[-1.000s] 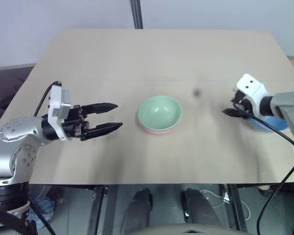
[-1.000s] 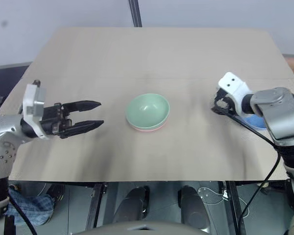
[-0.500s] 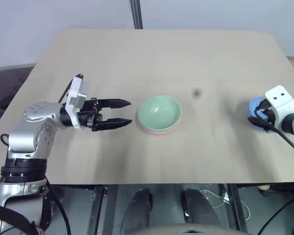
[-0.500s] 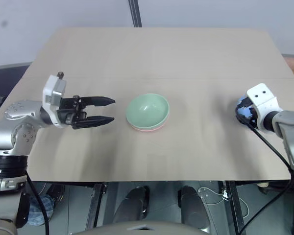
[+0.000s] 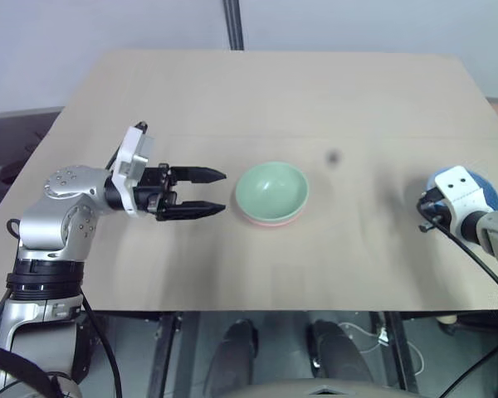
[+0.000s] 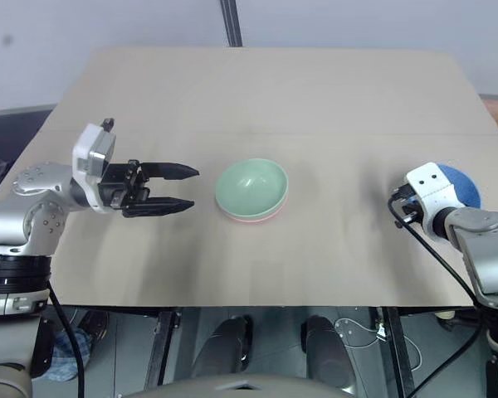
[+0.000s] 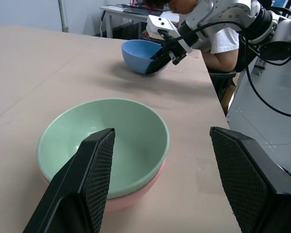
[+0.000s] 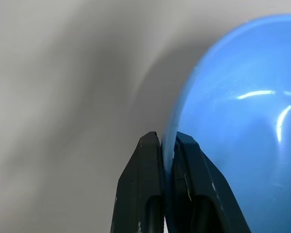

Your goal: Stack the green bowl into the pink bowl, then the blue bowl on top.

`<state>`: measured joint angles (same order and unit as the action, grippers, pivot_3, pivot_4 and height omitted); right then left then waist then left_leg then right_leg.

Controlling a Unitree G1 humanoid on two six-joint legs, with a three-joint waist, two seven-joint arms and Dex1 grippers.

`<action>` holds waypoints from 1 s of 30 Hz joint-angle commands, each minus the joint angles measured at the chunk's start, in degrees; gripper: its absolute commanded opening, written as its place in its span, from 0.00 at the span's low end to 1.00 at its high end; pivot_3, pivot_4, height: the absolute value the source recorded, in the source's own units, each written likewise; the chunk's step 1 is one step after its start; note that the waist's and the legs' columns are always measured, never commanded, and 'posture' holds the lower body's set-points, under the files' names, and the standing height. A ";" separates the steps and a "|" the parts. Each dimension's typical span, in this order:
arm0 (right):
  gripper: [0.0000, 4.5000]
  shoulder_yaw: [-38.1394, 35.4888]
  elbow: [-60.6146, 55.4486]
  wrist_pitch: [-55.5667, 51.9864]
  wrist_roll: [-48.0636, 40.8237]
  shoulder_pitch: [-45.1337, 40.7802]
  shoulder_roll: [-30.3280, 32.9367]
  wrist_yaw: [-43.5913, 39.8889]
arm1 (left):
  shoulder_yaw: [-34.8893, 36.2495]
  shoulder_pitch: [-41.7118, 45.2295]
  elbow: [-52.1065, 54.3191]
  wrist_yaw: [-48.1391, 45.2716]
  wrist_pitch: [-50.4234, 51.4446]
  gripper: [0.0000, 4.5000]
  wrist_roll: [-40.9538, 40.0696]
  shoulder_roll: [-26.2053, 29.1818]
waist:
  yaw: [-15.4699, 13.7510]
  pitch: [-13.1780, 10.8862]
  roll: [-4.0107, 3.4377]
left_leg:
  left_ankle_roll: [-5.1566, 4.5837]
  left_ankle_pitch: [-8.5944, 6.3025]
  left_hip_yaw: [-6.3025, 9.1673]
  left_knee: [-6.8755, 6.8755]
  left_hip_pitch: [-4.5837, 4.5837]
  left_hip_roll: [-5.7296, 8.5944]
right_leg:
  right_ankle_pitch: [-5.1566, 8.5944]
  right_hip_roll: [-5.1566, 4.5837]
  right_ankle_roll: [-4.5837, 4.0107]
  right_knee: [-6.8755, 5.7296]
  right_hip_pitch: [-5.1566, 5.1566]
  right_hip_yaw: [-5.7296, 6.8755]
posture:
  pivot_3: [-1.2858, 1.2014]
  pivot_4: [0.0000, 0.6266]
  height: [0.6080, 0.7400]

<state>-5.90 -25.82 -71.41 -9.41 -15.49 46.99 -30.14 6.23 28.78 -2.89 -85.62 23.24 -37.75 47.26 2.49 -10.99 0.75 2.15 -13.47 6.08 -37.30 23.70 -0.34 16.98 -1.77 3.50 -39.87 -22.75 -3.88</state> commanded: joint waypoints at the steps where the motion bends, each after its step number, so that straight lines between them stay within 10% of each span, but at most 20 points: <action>1: 0.01 0.76 -0.40 1.40 -1.00 -0.84 1.94 -1.37 | 1.44 -0.04 0.67 -0.40 -0.27 0.73 -0.22 0.83 | 0.02 0.00 0.00 | 0.00 0.00 -0.01 0.00 0.00 0.01 | 0.00 -0.01 0.00 0.00 0.00 0.00 | 0.52 0.24 1.00; 14: 0.01 7.65 -10.99 15.43 -19.27 -25.36 -0.33 -22.05 | 3.13 -3.60 3.29 1.25 -0.10 0.73 -1.16 0.87 | 0.77 -0.17 -0.24 | 0.00 0.00 0.12 0.07 0.07 -0.04 | 0.00 0.01 0.00 0.04 -0.07 0.11 | 0.52 0.24 1.00; 30: 0.01 32.09 3.91 31.06 -7.58 -39.28 -12.64 -28.18 | 6.19 -8.09 6.82 3.45 0.41 0.73 -1.81 2.28 | 1.31 -0.17 -0.25 | 0.01 0.01 0.13 -0.02 0.10 -0.01 | 0.00 -0.03 0.00 -0.05 -0.14 0.12 | 0.52 0.24 1.00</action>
<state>26.55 -21.91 -42.46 -18.14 -53.14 34.82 -58.20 10.36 21.23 1.78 -82.43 23.51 -38.45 48.28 3.80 -11.16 0.51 2.16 -13.46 6.22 -37.33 23.81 -0.35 16.98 -1.80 3.50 -39.91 -22.90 -3.76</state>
